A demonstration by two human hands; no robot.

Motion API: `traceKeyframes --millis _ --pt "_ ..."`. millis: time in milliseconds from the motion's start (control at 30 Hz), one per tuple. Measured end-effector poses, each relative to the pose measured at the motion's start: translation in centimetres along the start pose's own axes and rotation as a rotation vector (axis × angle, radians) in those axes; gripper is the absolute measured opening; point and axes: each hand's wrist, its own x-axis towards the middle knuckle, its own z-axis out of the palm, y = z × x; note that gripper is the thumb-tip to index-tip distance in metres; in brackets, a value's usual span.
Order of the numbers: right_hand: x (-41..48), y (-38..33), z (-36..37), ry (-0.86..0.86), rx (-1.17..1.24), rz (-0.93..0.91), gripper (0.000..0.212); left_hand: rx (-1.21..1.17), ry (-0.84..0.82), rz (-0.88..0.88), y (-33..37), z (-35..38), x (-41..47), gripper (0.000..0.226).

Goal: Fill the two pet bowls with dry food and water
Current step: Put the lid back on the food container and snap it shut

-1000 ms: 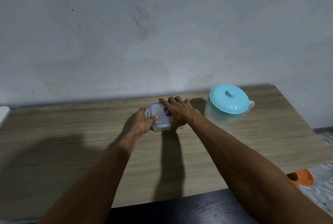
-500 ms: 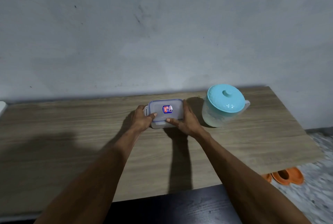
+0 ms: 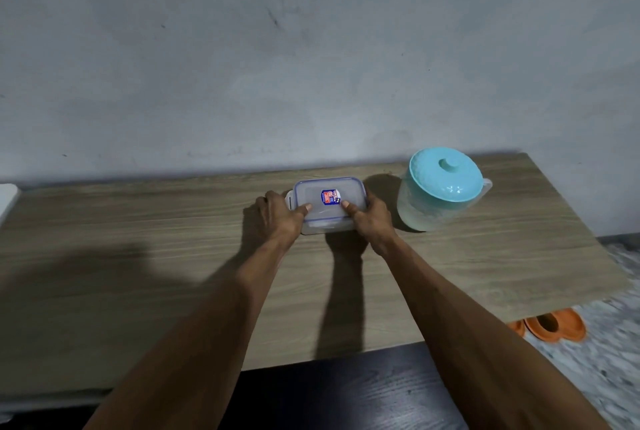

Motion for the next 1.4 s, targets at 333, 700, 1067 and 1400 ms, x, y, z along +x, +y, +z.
traceKeyframes --millis 333,700,1067,1400 --pt "0.1 0.5 0.5 0.054 0.054 0.065 0.049 -0.224 -0.011 -0.065 -0.9 1.3 0.2 0.029" --pt "-4.5 0.8 0.7 0.045 0.131 0.03 0.043 -0.325 -0.061 -0.021 -2.9 -0.5 -3.4 0.024" --pt "-14.7 0.9 -0.9 -0.026 0.165 -0.043 0.04 -0.307 -0.016 0.004 -5.5 -5.6 -12.8 0.022" --pt "-26.9 5.3 -2.0 -0.096 0.129 -0.092 0.043 -0.262 0.117 0.008 -12.2 -8.2 -25.6 0.02"
